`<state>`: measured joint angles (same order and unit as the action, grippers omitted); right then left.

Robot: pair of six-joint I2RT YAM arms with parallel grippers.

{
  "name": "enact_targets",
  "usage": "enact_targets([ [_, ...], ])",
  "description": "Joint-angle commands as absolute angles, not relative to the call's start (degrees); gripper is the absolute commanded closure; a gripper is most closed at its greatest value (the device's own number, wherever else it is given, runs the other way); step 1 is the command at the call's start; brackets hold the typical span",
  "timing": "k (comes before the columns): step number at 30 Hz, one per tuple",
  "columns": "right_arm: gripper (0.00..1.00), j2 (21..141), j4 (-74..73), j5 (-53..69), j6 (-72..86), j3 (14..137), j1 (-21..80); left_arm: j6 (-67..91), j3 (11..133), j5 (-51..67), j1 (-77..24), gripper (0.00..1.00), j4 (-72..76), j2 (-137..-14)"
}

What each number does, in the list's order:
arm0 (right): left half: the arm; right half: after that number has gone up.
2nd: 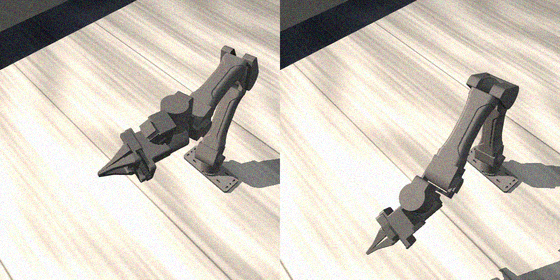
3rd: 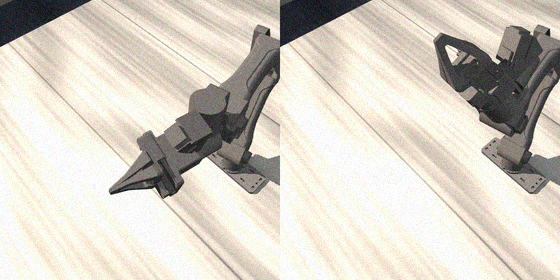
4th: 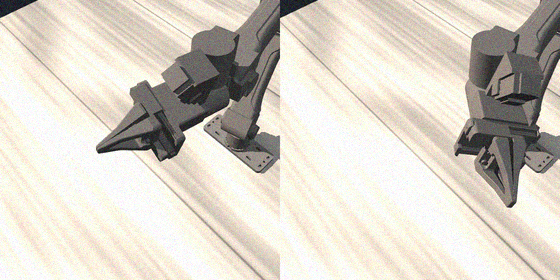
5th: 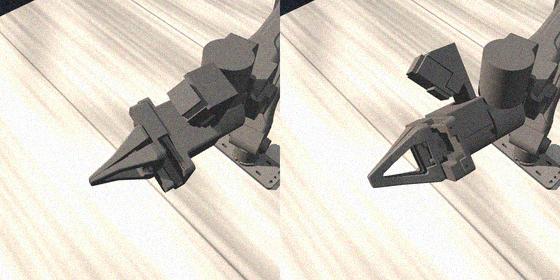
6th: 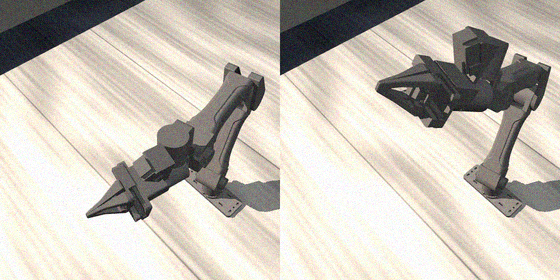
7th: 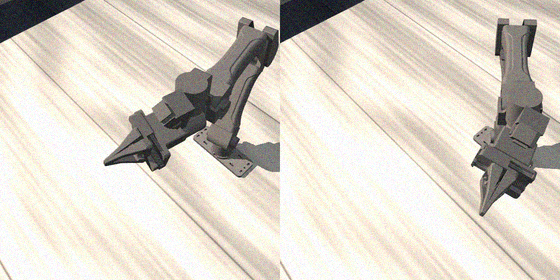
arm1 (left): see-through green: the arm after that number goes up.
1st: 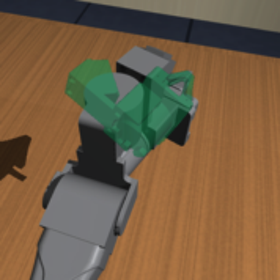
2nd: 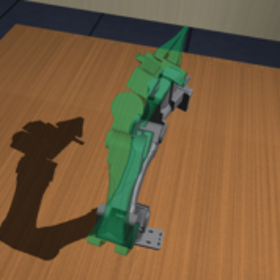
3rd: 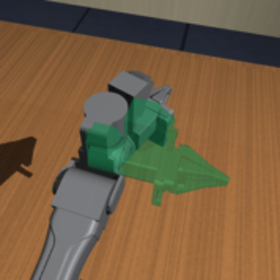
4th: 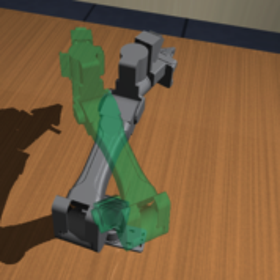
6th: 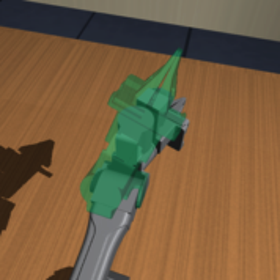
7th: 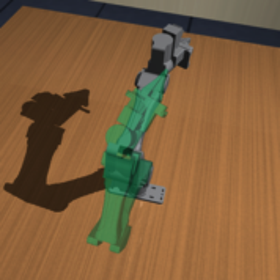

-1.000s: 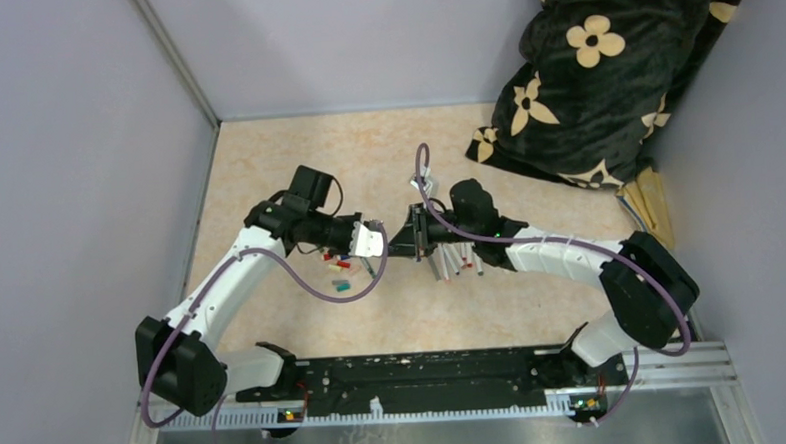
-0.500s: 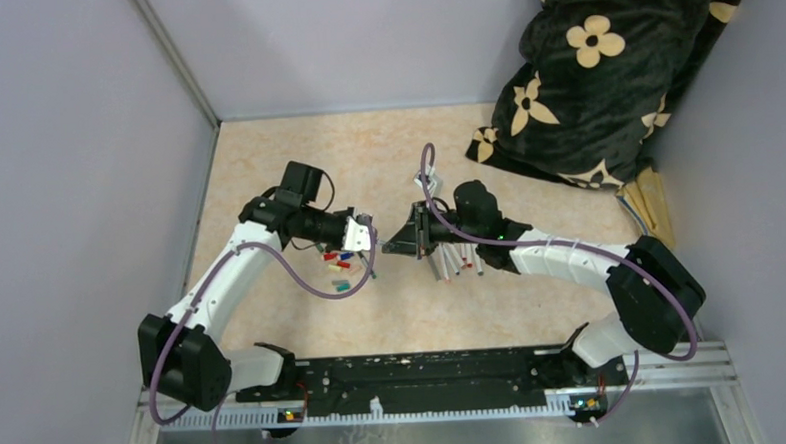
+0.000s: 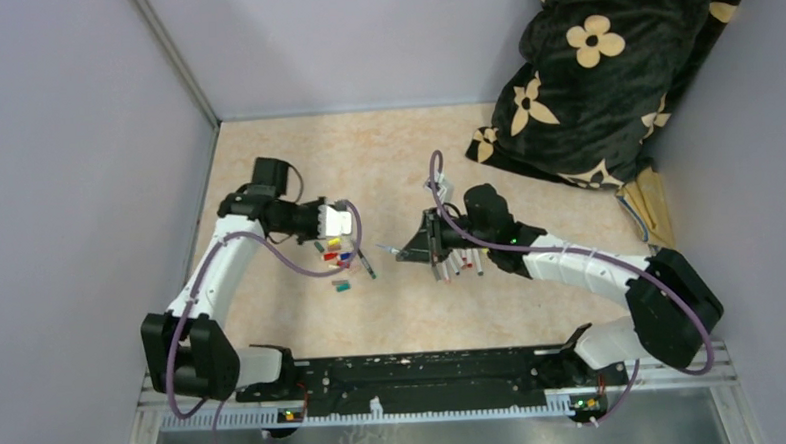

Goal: Open the pen caps

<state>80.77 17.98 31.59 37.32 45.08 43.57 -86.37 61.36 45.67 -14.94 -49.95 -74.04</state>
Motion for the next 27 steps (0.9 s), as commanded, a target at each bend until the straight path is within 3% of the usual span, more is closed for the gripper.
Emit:
enact_targets([
  [1,1.00,73.7,9.0,36.0,34.7,41.4,41.4,-88.8,62.7,30.5,-5.2,1.00,-52.2,-76.3],
  [9,1.00,75.2,11.8,37.3,35.8,42.8,41.2,-86.6,65.4,43.8,-6.5,1.00,-56.4,-74.0],
  [11,1.00,76.8,13.6,38.1,36.6,44.5,41.2,-81.8,65.4,45.5,-10.9,0.74,-55.8,-72.8],
  [13,1.00,78.2,14.6,38.8,37.3,46.2,41.2,-79.0,64.4,45.8,-14.5,0.58,-55.0,-71.5],
  [14,1.00,78.7,14.8,39.0,37.5,47.2,41.1,-78.5,63.4,46.0,-15.9,0.57,-55.0,-70.8],
  [16,1.00,79.7,15.3,39.4,37.8,48.2,41.2,-77.8,61.5,46.1,-17.8,0.72,-54.6,-69.6],
  [17,1.00,79.9,15.9,39.6,38.1,48.5,41.2,-77.5,60.5,46.1,-18.4,0.72,-54.1,-69.1],
  [18,1.00,80.3,16.6,39.8,38.6,48.8,41.2,-77.5,59.4,46.4,-18.7,0.68,-53.8,-68.6],
  [22,1.00,81.7,19.5,41.1,40.3,49.3,41.3,-78.4,58.1,47.4,-19.4,0.35,-54.1,-68.2],
  [24,1.00,82.6,20.3,41.7,40.8,49.5,41.3,-78.4,58.6,48.6,-19.6,0.03,-54.1,-68.3],
  [27,1.00,83.2,21.0,42.1,41.2,50.1,41.4,-77.7,59.4,49.2,-20.1,0.01,-53.6,-68.8],
])
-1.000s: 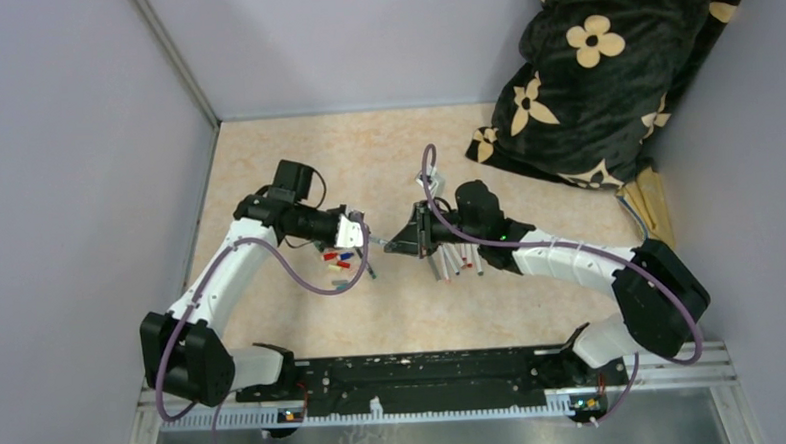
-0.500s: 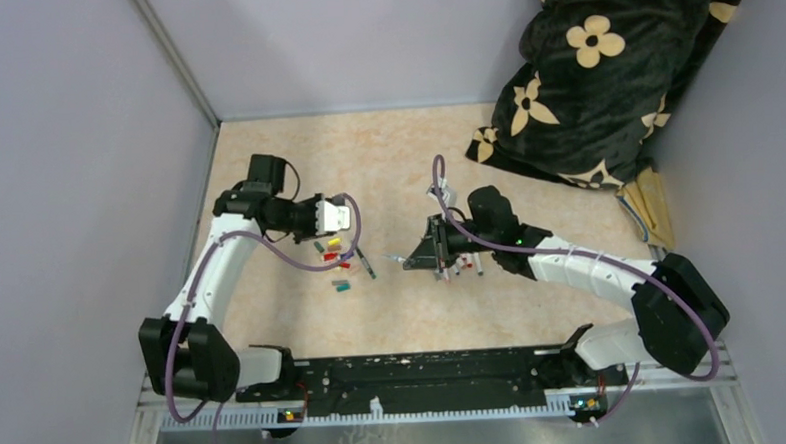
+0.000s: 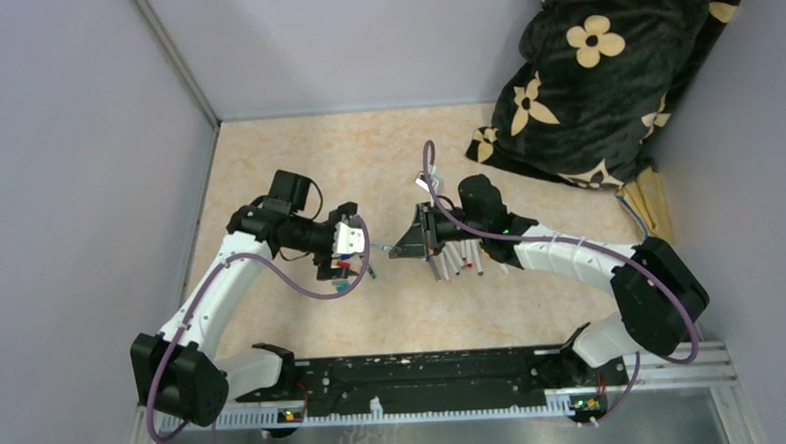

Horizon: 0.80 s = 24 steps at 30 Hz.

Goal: Open the pen caps

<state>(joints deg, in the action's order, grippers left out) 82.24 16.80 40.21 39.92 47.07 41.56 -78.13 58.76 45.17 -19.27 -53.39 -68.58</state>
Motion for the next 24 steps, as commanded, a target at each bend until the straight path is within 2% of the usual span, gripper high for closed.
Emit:
enact_targets([
  [1,1.00,83.3,21.1,42.2,41.3,50.2,41.5,-77.1,59.8,49.3,-20.2,0.01,-53.0,-69.0],
  [6,1.00,84.2,21.8,42.6,41.8,51.3,41.6,-75.6,60.8,51.8,-20.7,0.02,-52.0,-69.8],
  [14,1.00,86.3,25.4,44.1,44.0,51.3,41.5,-74.3,62.9,54.0,-21.1,0.20,-53.7,-71.7],
  [18,1.00,87.0,26.1,44.4,44.4,51.3,41.5,-74.4,64.4,54.4,-21.3,0.36,-54.4,-72.5],
  [22,1.00,87.0,27.0,44.4,44.9,51.3,41.5,-74.4,65.0,54.2,-21.6,0.43,-54.8,-73.4],
  [24,1.00,87.1,27.7,44.4,45.2,51.2,41.5,-74.7,64.9,53.9,-21.7,0.50,-55.0,-74.0],
])
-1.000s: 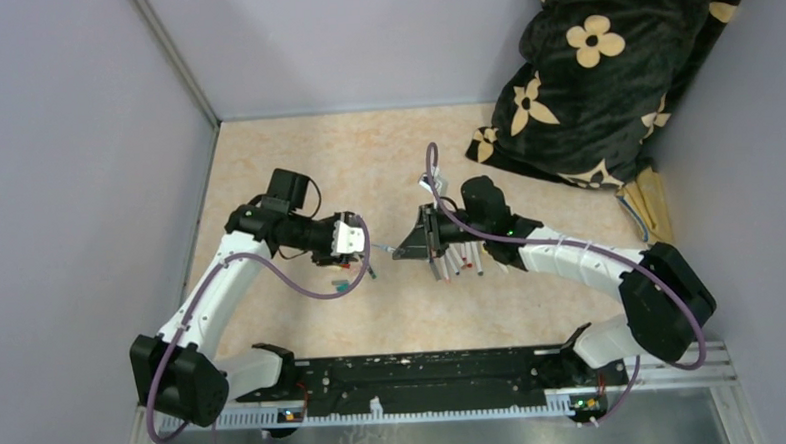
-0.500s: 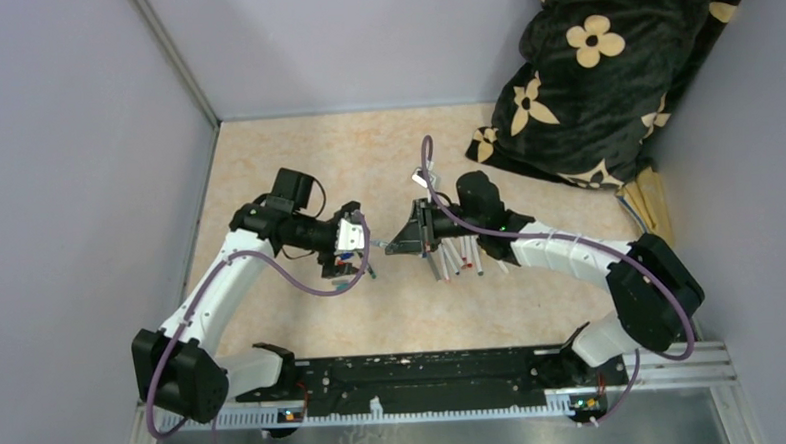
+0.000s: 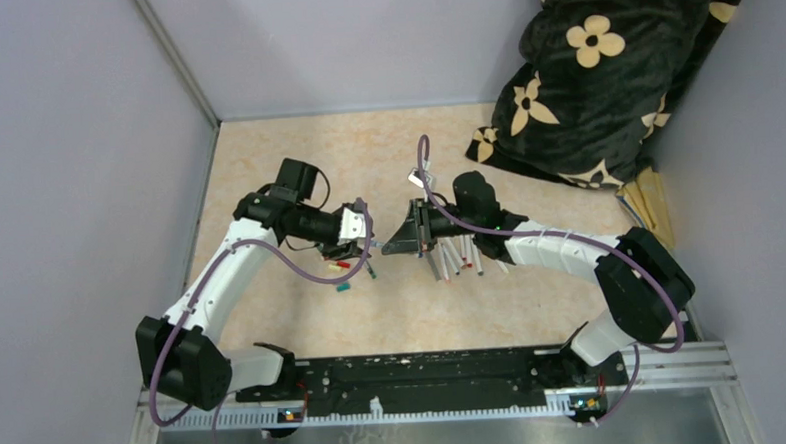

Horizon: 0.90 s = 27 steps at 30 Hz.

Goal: Open the pen caps

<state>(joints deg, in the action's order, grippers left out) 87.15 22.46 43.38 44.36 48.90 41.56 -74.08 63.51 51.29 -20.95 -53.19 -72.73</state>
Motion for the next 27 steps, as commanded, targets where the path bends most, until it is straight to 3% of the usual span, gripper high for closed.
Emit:
enact_targets([
  [1,1.00,87.0,28.1,44.5,45.5,51.1,41.5,-74.7,64.9,53.7,-21.7,0.52,-55.2,-74.3],
  [6,1.00,87.4,30.3,44.7,46.6,50.5,41.7,-73.5,64.8,53.4,-21.8,0.56,-54.6,-74.7],
  [9,1.00,87.6,31.0,44.8,47.1,50.2,41.8,-72.9,64.4,53.1,-21.9,0.74,-52.8,-73.6],
  [10,1.00,87.6,31.1,44.9,47.1,50.1,41.9,-73.0,64.1,53.1,-21.9,0.76,-52.4,-73.0],
  [21,1.00,88.6,32.0,45.0,47.3,50.4,42.3,-74.8,62.6,52.9,-22.3,0.59,-52.5,-71.4],
  [27,1.00,88.7,31.9,44.7,47.3,50.3,42.4,-75.7,62.8,50.6,-22.6,0.72,-52.8,-72.1],
])
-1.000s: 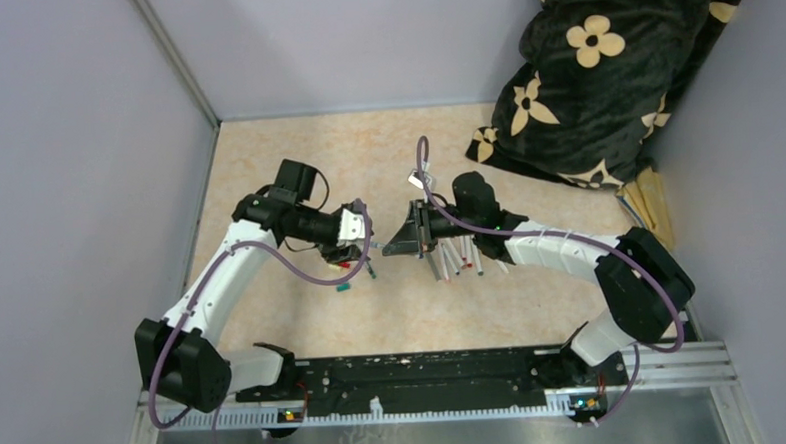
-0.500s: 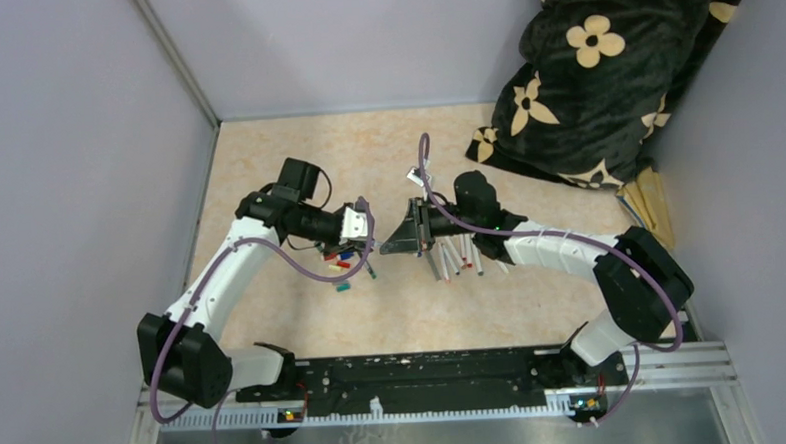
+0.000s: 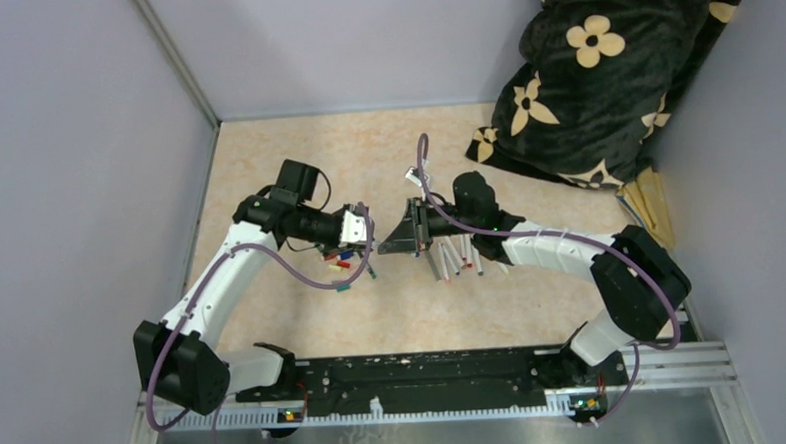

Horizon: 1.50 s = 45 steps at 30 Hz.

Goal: Open the pen caps

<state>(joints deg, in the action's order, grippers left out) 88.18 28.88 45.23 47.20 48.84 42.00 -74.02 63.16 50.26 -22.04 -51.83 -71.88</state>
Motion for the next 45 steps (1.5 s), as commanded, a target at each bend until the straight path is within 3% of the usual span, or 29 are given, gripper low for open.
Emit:
enact_targets([
  [1,1.00,88.8,32.0,44.6,47.3,50.3,42.3,-75.6,63.0,50.7,-22.7,0.74,-52.7,-72.4],
  [3,1.00,89.3,32.4,44.7,47.8,50.4,42.4,-74.6,63.7,50.6,-23.5,0.78,-52.2,-72.9],
  [7,1.00,88.8,31.5,44.5,47.3,50.2,42.5,-75.2,63.7,46.8,-24.6,1.00,-52.1,-73.2],
  [17,1.00,84.2,24.0,43.4,43.0,48.2,41.6,-77.2,62.4,31.8,-23.5,1.00,-49.8,-71.4],
  [28,1.00,79.4,21.6,42.6,41.7,42.6,40.8,-83.8,67.0,37.5,-14.7,1.00,-56.8,-74.0],
  [41,1.00,75.9,16.1,42.3,39.3,42.0,39.7,-90.2,66.9,34.5,-8.1,1.00,-59.6,-76.2],
  [44,1.00,76.1,15.8,42.2,39.1,42.6,39.5,-91.1,67.3,39.5,-8.0,1.00,-60.6,-76.0],
  [45,1.00,76.7,16.2,42.5,39.3,43.3,39.5,-90.6,67.3,41.7,-8.7,0.91,-60.6,-75.5],
])
